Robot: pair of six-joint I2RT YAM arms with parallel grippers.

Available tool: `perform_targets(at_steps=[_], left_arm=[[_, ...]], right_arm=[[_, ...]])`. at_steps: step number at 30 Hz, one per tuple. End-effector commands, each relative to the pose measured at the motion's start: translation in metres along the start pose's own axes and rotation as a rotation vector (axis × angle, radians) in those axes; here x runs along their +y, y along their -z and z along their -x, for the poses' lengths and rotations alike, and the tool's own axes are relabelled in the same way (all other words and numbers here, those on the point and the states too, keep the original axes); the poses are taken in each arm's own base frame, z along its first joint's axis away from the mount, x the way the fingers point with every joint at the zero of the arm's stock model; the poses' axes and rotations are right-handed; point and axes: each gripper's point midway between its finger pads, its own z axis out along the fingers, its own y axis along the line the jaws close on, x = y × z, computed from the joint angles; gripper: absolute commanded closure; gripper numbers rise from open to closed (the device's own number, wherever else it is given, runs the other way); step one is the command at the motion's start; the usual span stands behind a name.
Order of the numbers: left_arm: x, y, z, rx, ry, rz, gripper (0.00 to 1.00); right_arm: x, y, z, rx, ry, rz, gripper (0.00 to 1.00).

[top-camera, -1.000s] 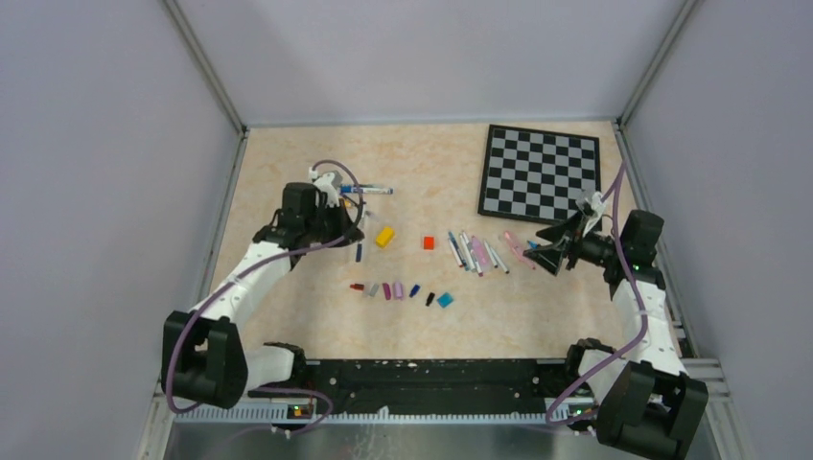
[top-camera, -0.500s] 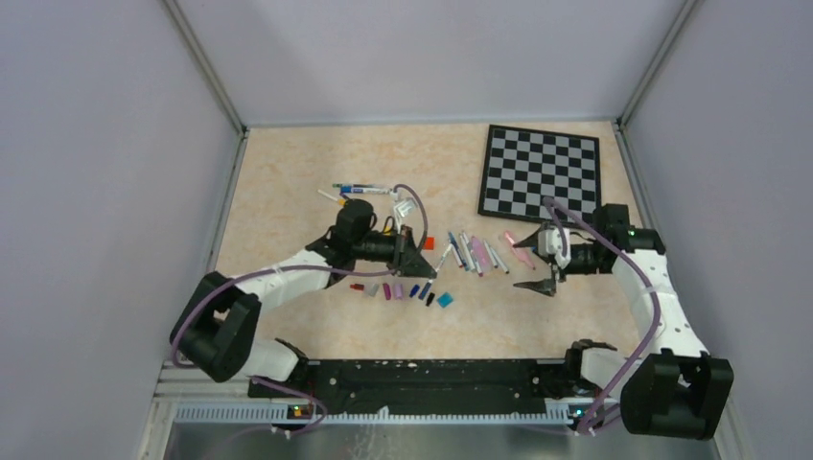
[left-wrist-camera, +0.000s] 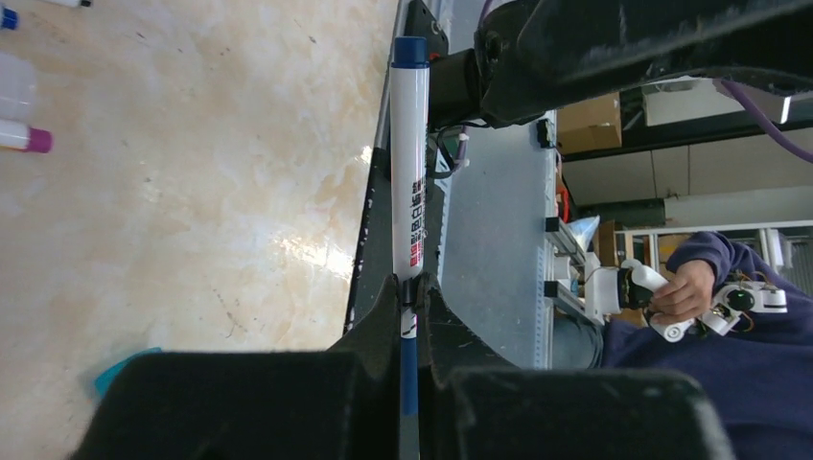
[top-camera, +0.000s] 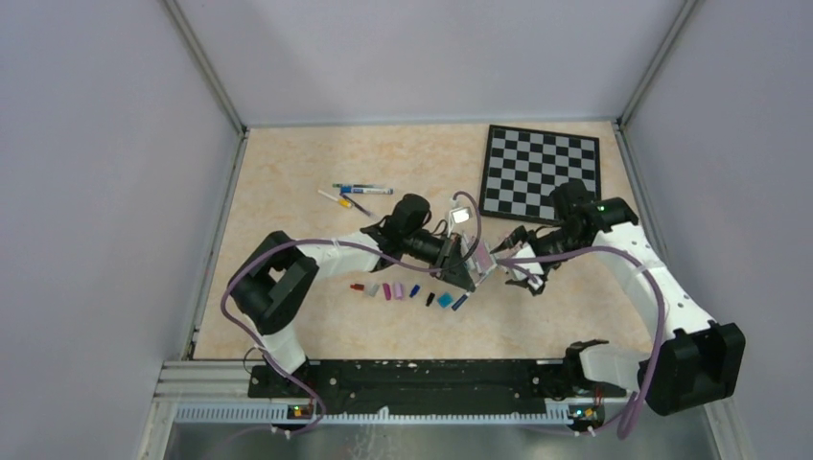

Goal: Open the pen caps
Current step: Pick up the pen from the center of the board.

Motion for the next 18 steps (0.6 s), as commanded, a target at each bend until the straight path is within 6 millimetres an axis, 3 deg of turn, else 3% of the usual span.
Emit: perform_targets(at_steps=[1,8,18], left_arm=[[-0.014,-0.011,0.003,0.042,-0.012,-0.067,1.0],[-0.018,-0.026,0.0,0.064,0.0,-0.109,1.0],[-0.021,-0.032,0.001,0.061,0.014,-0.135,1.0]], right_arm=[[0.007,-0.007,-0.001,0.04,0.087,0.091,0.35],[0.02,-0.027,-0.005,0.053,0.107,0.176,0.47],[0.048,-0.043,-0.017,0.093,0.108,0.271,0.66]])
